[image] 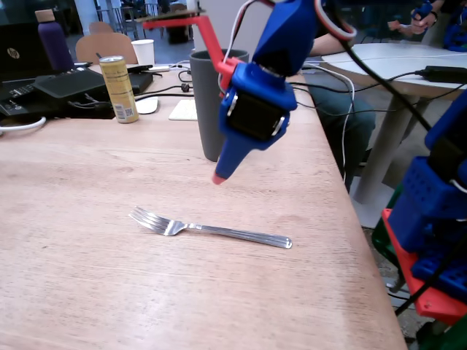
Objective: Grab the fork and place it in gray glass
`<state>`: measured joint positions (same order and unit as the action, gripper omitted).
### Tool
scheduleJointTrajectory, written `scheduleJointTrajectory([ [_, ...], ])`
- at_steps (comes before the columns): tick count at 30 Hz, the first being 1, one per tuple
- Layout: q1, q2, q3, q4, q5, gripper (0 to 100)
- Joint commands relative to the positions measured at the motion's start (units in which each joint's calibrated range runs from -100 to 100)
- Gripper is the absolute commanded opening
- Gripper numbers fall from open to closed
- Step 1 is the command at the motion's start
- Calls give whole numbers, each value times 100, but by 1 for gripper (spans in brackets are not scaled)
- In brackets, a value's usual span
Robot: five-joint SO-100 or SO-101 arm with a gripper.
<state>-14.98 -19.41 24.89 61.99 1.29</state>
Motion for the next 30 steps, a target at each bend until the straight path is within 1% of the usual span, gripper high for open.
scheduleJointTrajectory([
  [1, -177, -169, -172, -66, 20, 0],
  [7, -177, -126, -172, -66, 20, 0],
  [16, -194, 397, -275, -74, 24, 0],
  [17, -329, 397, -275, -74, 24, 3],
  [19, -651, 397, -285, -74, 24, 13],
  [21, -651, 397, -285, -74, 24, 22],
  [22, -651, 397, -285, -66, 24, 24],
  [26, -634, 397, -285, -66, 24, 25],
  [30, -414, 397, -285, -66, 15, 24],
])
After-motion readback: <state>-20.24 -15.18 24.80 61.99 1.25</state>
